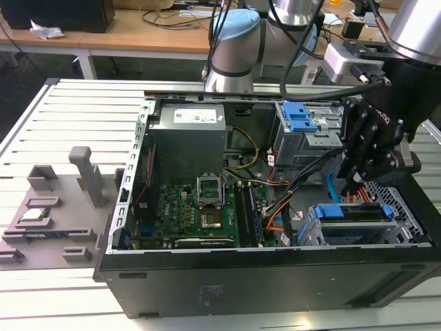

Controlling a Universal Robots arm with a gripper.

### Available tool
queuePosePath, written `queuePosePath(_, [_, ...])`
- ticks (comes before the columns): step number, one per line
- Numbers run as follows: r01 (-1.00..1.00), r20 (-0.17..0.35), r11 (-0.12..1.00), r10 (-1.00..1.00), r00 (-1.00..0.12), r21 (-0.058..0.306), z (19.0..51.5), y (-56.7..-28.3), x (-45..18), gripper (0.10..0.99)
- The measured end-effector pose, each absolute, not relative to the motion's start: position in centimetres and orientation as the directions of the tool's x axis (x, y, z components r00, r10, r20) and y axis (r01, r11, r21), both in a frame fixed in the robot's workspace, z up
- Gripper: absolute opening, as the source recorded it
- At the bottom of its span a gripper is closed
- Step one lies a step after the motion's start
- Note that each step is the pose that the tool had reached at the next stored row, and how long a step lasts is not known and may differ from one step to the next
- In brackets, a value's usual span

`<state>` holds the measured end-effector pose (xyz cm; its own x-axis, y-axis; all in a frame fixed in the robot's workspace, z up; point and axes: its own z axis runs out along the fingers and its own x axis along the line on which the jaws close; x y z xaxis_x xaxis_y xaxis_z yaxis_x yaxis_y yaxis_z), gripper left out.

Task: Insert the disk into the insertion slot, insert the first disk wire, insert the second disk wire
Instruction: 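Insert the second disk wire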

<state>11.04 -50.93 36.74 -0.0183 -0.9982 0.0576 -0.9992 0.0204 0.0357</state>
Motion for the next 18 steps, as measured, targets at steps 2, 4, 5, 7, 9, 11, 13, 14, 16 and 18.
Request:
queuePosePath(2, [-0.999, 0.058, 0.02, -0.998, -0.018, 0.036, 36.65, -50.93, 11.04, 0.302])
queuePosePath(4, [-0.999, 0.058, 0.02, -0.998, -0.018, 0.036, 36.64, -50.94, 11.04, 0.302])
queuePosePath(5, [-0.999, 0.058, 0.02, -0.998, -0.018, 0.036, 36.64, -50.94, 11.04, 0.302])
queuePosePath(7, [-0.999, 0.058, 0.02, -0.998, -0.018, 0.036, 36.63, -50.93, 11.04, 0.286])
queuePosePath(9, [-0.999, 0.058, 0.02, -0.998, -0.018, 0.036, 36.63, -50.93, 11.04, 0.161])
queuePosePath(11, [-0.999, 0.058, 0.02, -0.998, -0.018, 0.036, 36.63, -50.93, 11.04, 0.161])
queuePosePath(13, [-0.999, 0.058, 0.02, -0.998, -0.018, 0.036, 36.62, -50.93, 11.04, 0.161])
queuePosePath(14, [-0.999, 0.057, 0.02, -0.998, -0.018, 0.036, 36.61, -50.94, 11.04, 0.161])
queuePosePath(16, [-0.999, 0.057, 0.02, -0.998, -0.018, 0.036, 36.56, -51.0, 11.04, 0.161])
queuePosePath(18, [-0.999, 0.057, 0.02, -0.998, -0.018, 0.036, 36.46, -51.1, 11.17, 0.161])
